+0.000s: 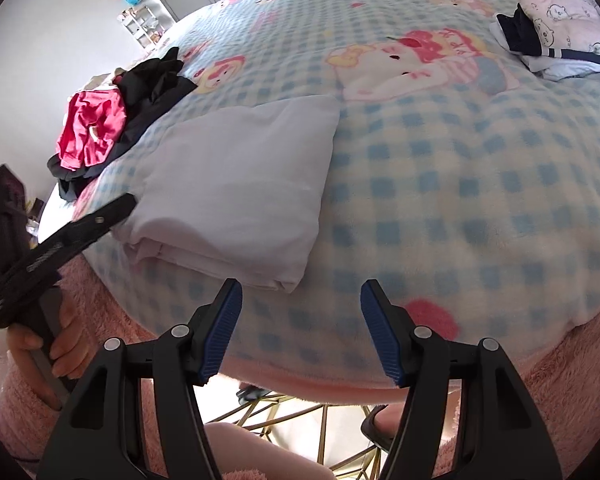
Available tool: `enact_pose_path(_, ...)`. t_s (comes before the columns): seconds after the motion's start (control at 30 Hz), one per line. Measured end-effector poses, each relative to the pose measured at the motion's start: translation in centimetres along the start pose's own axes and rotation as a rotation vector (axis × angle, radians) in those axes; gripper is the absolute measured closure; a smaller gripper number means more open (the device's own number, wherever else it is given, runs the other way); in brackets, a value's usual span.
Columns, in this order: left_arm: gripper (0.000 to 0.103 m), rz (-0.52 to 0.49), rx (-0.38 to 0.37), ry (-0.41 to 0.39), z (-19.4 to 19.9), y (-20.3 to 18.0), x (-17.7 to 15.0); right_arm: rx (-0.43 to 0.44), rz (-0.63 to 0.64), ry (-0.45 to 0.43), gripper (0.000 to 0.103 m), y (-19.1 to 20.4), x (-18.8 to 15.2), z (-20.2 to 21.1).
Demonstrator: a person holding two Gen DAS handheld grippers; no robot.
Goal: Fold clothes
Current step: 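Grasp the folded white shirt bundle with both grippers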
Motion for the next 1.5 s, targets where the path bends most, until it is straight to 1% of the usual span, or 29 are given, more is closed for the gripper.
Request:
enact_pose_path(0.03, 0.047, -0.013, 0.031, 0.015, -0.3, 0.0, -0.2, -0.011, -0.015, 0.004, 0.039, -0.2, 0.0, -0.2)
enact_pose_path(0.07, 0.045, -0.023, 0.070, 0.033, -0.7, 0.2, -0.2, -0.014, -0.029, 0.009, 0.039, -0.5, 0.0, -0.4)
enact_pose_path(0.1, 0.045, -0.021, 0.086, 0.046, -1.0, 0.4, -0.3, -0.014, -0.043, 0.014, 0.040, -0.7, 0.0, -0.5)
enact_pose_path(0.2, 0.045, 0.009, 0.078, 0.047, -0.9, 1.0, -0.2, -0.024, -0.060, 0.018, 0.041, -1.3, 0.0, -0.5)
enact_pose_path(0.33, 0.044, 0.006, 0.090, 0.054, -1.1, 1.1, -0.3, -0.080, -0.057, 0.002, 0.041, -2.1, -0.2, 0.1)
enact_pose_path(0.47, 0.044, 0.010, 0.107, 0.051, -1.2, 1.4, -0.2, -0.114, -0.091, 0.027, 0.043, -3.7, -0.5, 0.0)
enact_pose_path(0.5, 0.044, 0.024, 0.097, 0.048, -1.1, 1.5, -0.2, -0.124, -0.089, 0.027, 0.043, -3.9, -0.4, 0.2)
enact_pose_path(0.57, 0.044, 0.046, 0.076, 0.036, -0.9, 1.7, -0.1, -0.076, -0.104, 0.008, 0.042, -4.2, -0.2, 1.0)
enact_pose_path(0.63, 0.045, 0.041, 0.054, -0.002, -0.2, 1.3, 0.2, -0.022, -0.111, -0.023, 0.042, -4.1, 0.4, 1.8)
enact_pose_path(0.67, 0.047, 0.036, 0.029, -0.016, 0.1, 1.0, 0.3, 0.005, -0.113, -0.040, 0.042, -3.9, 0.7, 2.3)
enact_pose_path(0.7, 0.047, 0.035, -0.002, -0.022, 0.1, 0.7, 0.4, 0.031, -0.115, -0.057, 0.042, -3.8, 1.1, 2.7)
enact_pose_path(0.73, 0.047, 0.030, -0.005, -0.013, -0.1, 0.6, 0.4, 0.039, -0.113, -0.057, 0.042, -3.6, 1.3, 2.6)
enact_pose_path(0.8, 0.047, 0.017, -0.004, 0.008, -0.6, 0.4, 0.3, 0.036, -0.105, -0.041, 0.042, -3.1, 1.6, 1.9)
enact_pose_path(0.83, 0.046, 0.002, 0.050, 0.030, -1.1, 0.6, 0.2, 0.035, -0.101, -0.033, 0.042, -2.8, 1.8, 1.6)
enact_pose_path(0.9, 0.045, 0.026, 0.102, 0.059, -1.5, 1.6, 0.0, 0.032, -0.092, -0.017, 0.042, -2.3, 2.1, 0.9)
enact_pose_path(0.97, 0.044, 0.084, 0.060, 0.042, -1.0, 2.4, 0.2, 0.030, -0.084, -0.001, 0.036, -1.8, 2.5, 0.2)
enact_pose_path(1.03, 0.044, 0.083, 0.070, 0.017, -0.4, 2.6, 0.4, 0.027, -0.076, 0.015, 0.035, -1.4, 2.8, -0.5)
enact_pose_path(1.1, 0.044, 0.119, 0.018, 0.005, -0.2, 2.7, 0.3, 0.042, -0.081, 0.009, 0.035, -1.5, 3.0, -0.2)
enact_pose_path(1.13, 0.047, 0.147, -0.037, 0.006, -0.3, 2.8, 0.3, 0.039, -0.079, 0.003, 0.035, -1.6, 3.2, 0.0)
enact_pose_path(1.2, 0.047, 0.222, -0.196, 0.036, -1.1, 2.9, 0.2, 0.043, -0.074, -0.017, 0.035, -1.7, 3.9, 0.3)
enact_pose_path(1.23, 0.045, 0.249, -0.210, 0.038, -1.4, 3.2, 0.2, 0.066, -0.077, -0.021, 0.035, -1.6, 4.2, 0.3)
enact_pose_path(1.33, 0.044, 0.321, -0.220, 0.034, -1.9, 4.4, 0.1, 0.179, -0.098, 0.004, 0.035, -1.1, 5.1, -0.5)
enact_pose_path(1.37, 0.044, 0.345, -0.223, 0.033, -2.1, 4.7, 0.1, 0.194, -0.100, 0.016, 0.035, -0.8, 5.3, -0.9)
enact_pose_path(1.43, 0.045, 0.389, -0.236, 0.047, -2.5, 5.6, -0.1, 0.176, -0.093, 0.048, 0.034, -0.1, 5.7, -2.3)
enact_pose_path(1.47, 0.044, 0.405, -0.236, 0.061, -2.8, 6.0, -0.3, 0.175, -0.096, 0.059, 0.032, 0.2, 5.7, -2.8)
enact_pose_path(1.5, 0.044, 0.400, -0.213, 0.065, -2.8, 6.2, -0.5, 0.174, -0.099, 0.069, 0.031, 0.4, 5.8, -3.3)
Point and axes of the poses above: each gripper's, at about its wrist camera, not at the fingertips, and z roughly against the way its jaws point, y to its left, x to its top, the point moved 4 cm from there along -z, roughly the way its jaws point, and after that the axes turned 12 degrees about -x, right-handed, at the moved point
